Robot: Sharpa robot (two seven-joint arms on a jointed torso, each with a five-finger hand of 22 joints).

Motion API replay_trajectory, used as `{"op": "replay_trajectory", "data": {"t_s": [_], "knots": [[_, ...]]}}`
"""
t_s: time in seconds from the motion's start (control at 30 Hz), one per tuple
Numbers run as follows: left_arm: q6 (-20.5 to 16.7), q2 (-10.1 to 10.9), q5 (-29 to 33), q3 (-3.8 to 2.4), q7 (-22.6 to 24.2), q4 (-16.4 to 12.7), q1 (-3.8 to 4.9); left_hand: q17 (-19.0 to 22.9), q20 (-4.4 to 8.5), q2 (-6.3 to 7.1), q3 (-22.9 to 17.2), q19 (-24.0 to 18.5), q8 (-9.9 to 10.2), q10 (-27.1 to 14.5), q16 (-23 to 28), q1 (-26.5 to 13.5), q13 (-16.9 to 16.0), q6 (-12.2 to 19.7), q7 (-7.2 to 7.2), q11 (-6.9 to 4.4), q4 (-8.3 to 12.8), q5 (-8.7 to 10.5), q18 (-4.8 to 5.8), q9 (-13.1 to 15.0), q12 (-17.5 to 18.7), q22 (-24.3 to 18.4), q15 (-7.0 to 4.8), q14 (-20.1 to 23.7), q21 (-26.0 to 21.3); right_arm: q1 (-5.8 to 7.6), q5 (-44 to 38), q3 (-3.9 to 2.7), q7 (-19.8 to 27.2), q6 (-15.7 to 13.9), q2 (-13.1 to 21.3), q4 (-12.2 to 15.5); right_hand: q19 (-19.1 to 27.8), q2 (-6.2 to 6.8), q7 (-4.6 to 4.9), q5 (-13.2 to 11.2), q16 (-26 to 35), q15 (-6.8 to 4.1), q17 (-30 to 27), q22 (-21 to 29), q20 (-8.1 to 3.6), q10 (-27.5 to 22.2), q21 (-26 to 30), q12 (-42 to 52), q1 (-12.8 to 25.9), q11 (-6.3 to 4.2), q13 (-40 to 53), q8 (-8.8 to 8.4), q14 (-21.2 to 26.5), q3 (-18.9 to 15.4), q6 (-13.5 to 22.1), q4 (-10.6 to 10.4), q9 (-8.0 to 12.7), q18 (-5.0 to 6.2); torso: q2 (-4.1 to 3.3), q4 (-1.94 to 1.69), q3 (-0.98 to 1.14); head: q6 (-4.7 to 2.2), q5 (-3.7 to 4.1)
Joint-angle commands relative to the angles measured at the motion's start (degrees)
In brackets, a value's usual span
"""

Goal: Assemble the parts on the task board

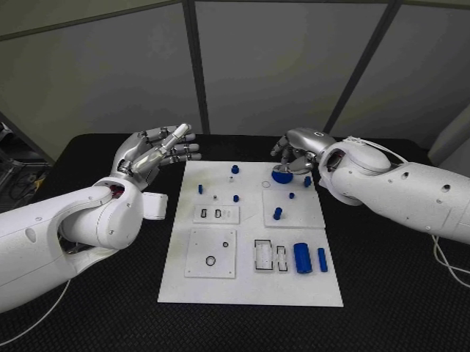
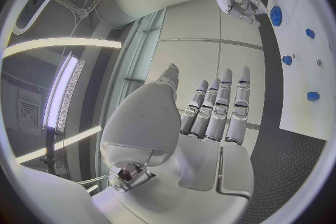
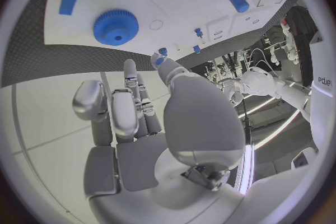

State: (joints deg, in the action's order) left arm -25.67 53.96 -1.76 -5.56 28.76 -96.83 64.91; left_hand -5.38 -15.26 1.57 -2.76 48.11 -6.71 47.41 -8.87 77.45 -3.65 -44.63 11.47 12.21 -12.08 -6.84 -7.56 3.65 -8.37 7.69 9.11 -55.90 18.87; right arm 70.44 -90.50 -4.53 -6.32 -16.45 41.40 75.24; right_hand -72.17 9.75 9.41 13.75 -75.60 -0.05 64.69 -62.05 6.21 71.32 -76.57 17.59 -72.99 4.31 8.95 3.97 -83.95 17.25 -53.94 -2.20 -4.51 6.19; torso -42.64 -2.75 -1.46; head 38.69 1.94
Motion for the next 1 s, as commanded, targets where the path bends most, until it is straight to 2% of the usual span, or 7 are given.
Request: {"op": "replay_trajectory", "data": {"t_s": [0.03,0.1,0.13,0.17,0.27,0.5,1.0], "knots": [[0.77,-0.14,-0.38,-0.05,0.20,0.06,0.12,-0.07,0.07,-0.38,0.03,0.38,0.26,-0.12,0.38,0.15,0.05,0.30,3.45,0.11,0.37,0.31,-2.85,-0.04,0.33,-0.06,0.26,0.11,0.01,0.11,6.82,-0.08,-1.64,1.99,1.53,1.09,-2.37,0.77,-0.63,0.54,-2.54,-0.72,3.80,-3.27,-0.50,3.15,-1.71,6.43,0.26,-0.66,4.68,0.24,-2.85,-4.38,1.22,-1.55,0.04,-1.15,-0.03,0.40,0.29,-0.08,0.43],[0.80,-0.21,-0.38,-0.05,0.20,0.14,0.12,-0.07,0.07,-0.38,0.03,0.38,0.26,-0.12,0.38,0.15,0.05,0.30,3.45,0.11,0.37,0.31,-2.85,-0.04,0.33,-0.06,0.26,0.11,0.01,0.11,7.41,-0.09,-2.07,3.37,2.34,1.20,-4.27,0.38,-0.87,1.15,-5.32,-0.97,8.20,-6.19,-0.75,2.38,-3.23,13.82,-0.78,-0.94,11.12,0.85,-3.53,-8.11,1.43,-3.00,-0.20,-1.77,-0.04,0.32,0.24,-0.05,0.71],[0.81,-0.25,-0.38,-0.05,0.19,0.19,0.12,-0.07,0.07,-0.38,0.03,0.38,0.26,-0.12,0.38,0.15,0.05,0.30,3.45,0.11,0.37,0.31,-2.85,-0.04,0.33,-0.06,0.26,0.11,0.01,0.11,7.64,-0.10,-2.34,4.13,2.63,1.12,-5.08,-0.58,-0.91,1.64,-6.86,-1.27,10.46,-7.56,-0.50,-1.34,-4.01,24.31,-3.05,-0.97,22.10,1.52,-3.72,-11.43,1.84,-4.56,-0.46,-2.21,-0.04,0.30,0.18,-0.10,0.82],[0.82,-0.32,-0.38,-0.05,0.18,0.25,0.12,-0.07,0.07,-0.38,0.03,0.38,0.26,-0.12,0.38,0.15,0.05,0.30,3.45,0.11,0.37,0.31,-2.85,-0.04,0.33,-0.06,0.26,0.11,0.01,0.11,7.90,-0.10,-2.70,5.27,2.86,0.82,-5.54,-0.73,-0.56,1.17,-8.51,-0.17,13.17,-8.39,-0.40,-2.00,-4.42,35.50,-3.71,-0.79,34.15,2.33,-4.04,-14.00,2.32,-7.29,-0.73,-2.24,-0.06,0.32,0.13,-0.08,0.99],[0.86,-0.48,-0.38,-0.05,0.16,0.36,0.11,-0.07,0.07,-0.38,0.03,0.38,0.26,-0.12,0.38,0.15,0.05,0.30,3.45,0.11,0.37,0.31,-2.85,-0.04,0.33,-0.06,0.26,0.11,0.01,0.11,8.16,-0.11,-3.13,6.68,2.66,0.00,-5.99,-1.39,-0.19,1.42,-9.69,-0.15,15.23,-9.18,-0.09,-1.02,-4.81,43.80,-5.65,-0.20,43.68,3.12,-4.28,-15.12,3.02,-9.58,-0.96,-2.29,-0.12,0.33,0.18,0.02,1.23],[1.03,-0.86,-0.38,-0.05,0.09,0.64,0.11,-0.07,0.07,-0.38,0.03,0.38,0.26,-0.12,0.38,0.15,0.05,0.30,3.45,0.11,0.37,0.31,-2.85,-0.04,0.33,-0.06,0.26,0.11,0.01,0.10,8.37,-0.10,-3.39,8.63,1.03,-2.03,-6.57,-1.55,0.03,1.53,-10.69,0.12,17.08,-10.17,0.12,0.19,-5.29,48.34,-7.18,0.08,49.26,3.82,-4.55,-15.75,3.72,-11.29,-1.13,-2.45,-0.09,0.01,0.09,0.26,1.58],[1.13,-1.06,-0.38,-0.05,0.04,0.98,0.11,-0.07,0.07,-0.40,0.06,0.38,0.27,-0.10,0.41,0.14,0.04,0.23,3.43,0.10,0.40,0.31,-2.85,-0.03,0.33,-0.08,0.26,0.12,-0.01,0.09,7.22,-0.12,-4.08,9.99,-1.64,-5.44,-7.08,-2.23,0.07,1.83,-11.54,0.24,18.73,-11.08,0.25,1.84,-5.74,52.17,-8.54,0.15,53.97,4.63,-4.82,-15.70,3.71,-11.81,-1.34,-2.61,-0.09,0.15,0.08,0.62,1.49]]}}
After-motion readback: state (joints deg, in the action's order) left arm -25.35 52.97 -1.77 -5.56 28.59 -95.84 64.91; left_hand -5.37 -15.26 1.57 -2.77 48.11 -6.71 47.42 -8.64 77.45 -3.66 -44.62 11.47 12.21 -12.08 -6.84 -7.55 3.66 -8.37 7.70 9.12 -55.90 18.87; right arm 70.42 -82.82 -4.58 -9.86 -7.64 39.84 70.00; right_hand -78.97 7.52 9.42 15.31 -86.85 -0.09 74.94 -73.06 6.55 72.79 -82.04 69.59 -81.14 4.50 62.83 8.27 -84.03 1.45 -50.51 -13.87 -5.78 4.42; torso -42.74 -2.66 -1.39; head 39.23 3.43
